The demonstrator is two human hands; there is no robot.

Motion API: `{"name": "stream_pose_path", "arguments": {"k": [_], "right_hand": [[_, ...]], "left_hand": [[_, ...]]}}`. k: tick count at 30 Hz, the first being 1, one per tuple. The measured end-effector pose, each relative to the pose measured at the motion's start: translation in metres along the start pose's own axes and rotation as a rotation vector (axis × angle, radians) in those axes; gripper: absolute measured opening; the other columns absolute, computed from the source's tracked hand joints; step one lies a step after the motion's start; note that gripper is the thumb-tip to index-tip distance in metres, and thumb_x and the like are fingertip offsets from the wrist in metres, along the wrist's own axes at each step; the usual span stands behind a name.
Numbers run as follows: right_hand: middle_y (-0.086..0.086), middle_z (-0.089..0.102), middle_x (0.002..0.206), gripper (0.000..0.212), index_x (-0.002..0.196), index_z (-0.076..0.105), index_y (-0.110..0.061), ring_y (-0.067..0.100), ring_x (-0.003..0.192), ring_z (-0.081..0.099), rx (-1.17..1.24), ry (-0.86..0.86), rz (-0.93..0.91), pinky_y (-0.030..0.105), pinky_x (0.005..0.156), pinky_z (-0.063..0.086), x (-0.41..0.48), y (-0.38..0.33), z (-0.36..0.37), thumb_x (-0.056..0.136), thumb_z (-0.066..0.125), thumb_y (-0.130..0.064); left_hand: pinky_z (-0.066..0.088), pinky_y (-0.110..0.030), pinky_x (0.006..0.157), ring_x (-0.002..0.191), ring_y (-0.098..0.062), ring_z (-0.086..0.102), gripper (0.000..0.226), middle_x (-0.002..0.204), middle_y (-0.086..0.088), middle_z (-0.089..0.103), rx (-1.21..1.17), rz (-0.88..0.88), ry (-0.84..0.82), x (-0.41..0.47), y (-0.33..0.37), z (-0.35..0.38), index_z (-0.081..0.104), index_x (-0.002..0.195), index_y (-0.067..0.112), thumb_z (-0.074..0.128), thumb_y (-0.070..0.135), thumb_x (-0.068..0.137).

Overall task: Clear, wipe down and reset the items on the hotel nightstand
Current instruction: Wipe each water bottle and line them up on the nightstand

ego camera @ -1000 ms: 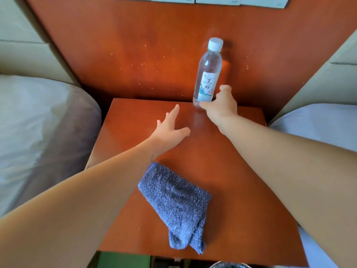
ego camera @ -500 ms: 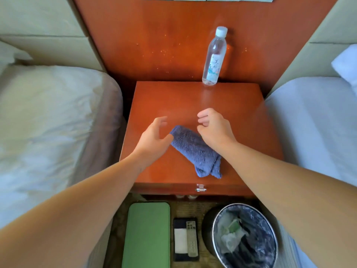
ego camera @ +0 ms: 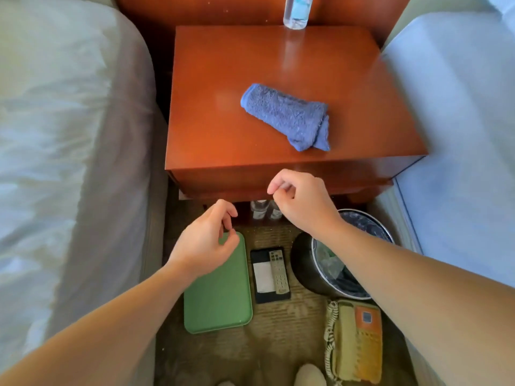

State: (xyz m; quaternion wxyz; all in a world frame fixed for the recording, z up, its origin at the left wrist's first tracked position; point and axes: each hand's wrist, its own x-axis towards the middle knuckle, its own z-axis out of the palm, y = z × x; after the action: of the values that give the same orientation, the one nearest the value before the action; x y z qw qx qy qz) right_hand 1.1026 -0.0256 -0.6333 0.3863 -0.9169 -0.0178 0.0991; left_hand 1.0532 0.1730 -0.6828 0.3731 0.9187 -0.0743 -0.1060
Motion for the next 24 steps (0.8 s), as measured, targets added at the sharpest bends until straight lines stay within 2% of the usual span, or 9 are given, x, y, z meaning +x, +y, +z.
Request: {"name": "stream_pose_path", "arguments": {"k": [4, 7, 10, 14, 18, 21, 24], "right_hand": [[-0.004, 0.068, 0.098, 0.020, 0.087, 0.064, -0.034, 0.020, 0.094, 0.065, -0.121, -0.350, 0.201, 0.041, 0.091, 0.052, -0.010, 0.054, 0.037, 0.091, 0.049, -0.022], [0.003, 0.064, 0.114, 0.024, 0.114, 0.062, -0.029, 0.024, 0.103, 0.062, -0.198, -0.403, 0.284, 0.043, 0.097, 0.049, -0.008, 0.096, 0.066, 0.092, 0.052, -0.023], [0.003, 0.065, 0.112, 0.040, 0.131, 0.051, -0.031, 0.024, 0.099, 0.064, -0.170, -0.352, 0.283, 0.043, 0.096, 0.049, 0.005, 0.131, 0.092, 0.092, 0.054, -0.023], [0.001, 0.068, 0.100, 0.059, 0.142, 0.034, -0.040, 0.024, 0.089, 0.067, -0.075, -0.215, 0.156, 0.045, 0.087, 0.054, 0.033, 0.162, 0.126, 0.090, 0.056, -0.023], [0.004, 0.065, 0.110, 0.078, 0.148, 0.006, -0.044, 0.025, 0.090, 0.067, -0.065, -0.176, 0.075, 0.047, 0.080, 0.057, 0.057, 0.177, 0.158, 0.091, 0.055, -0.025], [0.003, 0.065, 0.110, 0.080, 0.148, 0.004, -0.044, 0.026, 0.094, 0.067, -0.042, -0.074, 0.035, 0.049, 0.079, 0.057, 0.066, 0.187, 0.178, 0.090, 0.055, -0.026], [0.002, 0.067, 0.099, 0.075, 0.146, 0.014, -0.043, 0.017, 0.076, 0.070, 0.075, -0.035, 0.013, 0.041, 0.067, 0.061, 0.067, 0.192, 0.186, 0.089, 0.055, -0.018]], "left_hand": [[0.052, -0.034, 0.078, 0.087, -0.004, 0.056, 0.028, 0.098, 0.015, 0.053, -0.017, -0.114, -0.154, -0.005, -0.037, 0.043, 0.047, 0.113, 0.029, 0.059, 0.018, 0.091], [0.052, -0.033, 0.084, 0.093, -0.003, 0.056, 0.032, 0.105, 0.014, 0.052, -0.013, -0.123, -0.223, 0.003, -0.065, 0.081, 0.046, 0.119, 0.027, 0.059, 0.018, 0.092], [0.048, -0.028, 0.084, 0.095, -0.006, 0.056, 0.044, 0.115, 0.009, 0.050, -0.046, -0.141, -0.207, 0.023, -0.093, 0.121, 0.040, 0.130, 0.021, 0.062, 0.018, 0.092], [0.039, -0.023, 0.088, 0.107, -0.014, 0.050, 0.072, 0.135, -0.005, 0.042, -0.184, -0.224, -0.067, 0.067, -0.126, 0.166, 0.025, 0.145, 0.011, 0.069, 0.016, 0.088], [0.040, -0.028, 0.097, 0.125, -0.022, 0.045, 0.090, 0.150, -0.012, 0.034, -0.345, -0.226, 0.065, 0.114, -0.149, 0.191, 0.014, 0.150, 0.009, 0.075, 0.016, 0.083], [0.036, -0.032, 0.108, 0.139, -0.026, 0.036, 0.095, 0.155, -0.009, 0.030, -0.402, -0.178, 0.086, 0.140, -0.163, 0.204, 0.015, 0.152, 0.010, 0.078, 0.016, 0.081], [0.036, -0.024, 0.102, 0.134, -0.016, 0.042, 0.076, 0.139, 0.004, 0.047, -0.345, -0.076, 0.052, 0.152, -0.171, 0.215, 0.034, 0.144, 0.014, 0.076, 0.015, 0.082]]}}
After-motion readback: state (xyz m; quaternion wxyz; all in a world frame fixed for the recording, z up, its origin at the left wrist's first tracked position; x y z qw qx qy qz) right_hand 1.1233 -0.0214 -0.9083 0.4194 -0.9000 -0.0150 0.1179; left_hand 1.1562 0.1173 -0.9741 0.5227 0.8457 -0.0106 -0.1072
